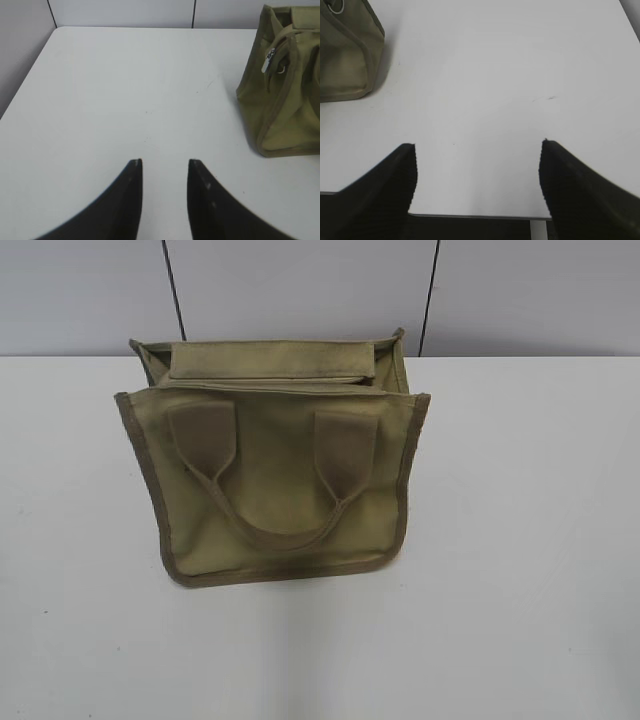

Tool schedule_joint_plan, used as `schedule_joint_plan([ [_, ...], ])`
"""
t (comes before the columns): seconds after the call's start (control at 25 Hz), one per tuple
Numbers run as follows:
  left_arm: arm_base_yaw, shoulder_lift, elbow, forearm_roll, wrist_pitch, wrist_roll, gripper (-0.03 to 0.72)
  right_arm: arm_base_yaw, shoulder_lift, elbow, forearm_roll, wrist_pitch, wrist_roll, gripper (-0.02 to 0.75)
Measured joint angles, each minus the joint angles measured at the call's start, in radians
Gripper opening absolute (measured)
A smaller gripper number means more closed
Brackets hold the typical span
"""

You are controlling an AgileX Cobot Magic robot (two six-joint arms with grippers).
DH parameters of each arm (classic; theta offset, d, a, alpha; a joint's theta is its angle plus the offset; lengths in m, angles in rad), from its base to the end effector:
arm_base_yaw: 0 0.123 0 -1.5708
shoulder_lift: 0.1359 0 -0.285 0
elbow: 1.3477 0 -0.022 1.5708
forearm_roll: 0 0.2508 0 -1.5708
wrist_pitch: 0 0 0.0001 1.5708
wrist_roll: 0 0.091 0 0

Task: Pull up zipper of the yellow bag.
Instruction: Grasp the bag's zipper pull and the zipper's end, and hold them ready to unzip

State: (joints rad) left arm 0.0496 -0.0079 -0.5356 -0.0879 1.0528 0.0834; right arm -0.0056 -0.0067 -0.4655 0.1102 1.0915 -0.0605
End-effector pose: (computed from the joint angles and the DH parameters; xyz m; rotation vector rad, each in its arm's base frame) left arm -0.0099 -0.0074 0.2879 0.0395 1.9896 -0.0183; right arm -0.0036 0.0089 0.2656 -0.0629 2.0980 0.0935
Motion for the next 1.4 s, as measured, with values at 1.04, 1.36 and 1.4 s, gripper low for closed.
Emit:
schedule_joint_plan([
  [1.04,0.000,0.073,-0.018,0.000,-0.334,0.000,0.559,0.000,0.000,0.000,0.000,0.000,0.000,0.582],
  [1.36,0.000,0.389,0.139,-0.017,-0.964,0.000,0.507,0.000,0.000,0.000,0.000,0.000,0.000,0.582],
  [1.4,0.000,0.444,0.161,-0.020,-1.047,0.000,0.495,0.000,0.000,0.000,0.000,0.000,0.000,0.582],
])
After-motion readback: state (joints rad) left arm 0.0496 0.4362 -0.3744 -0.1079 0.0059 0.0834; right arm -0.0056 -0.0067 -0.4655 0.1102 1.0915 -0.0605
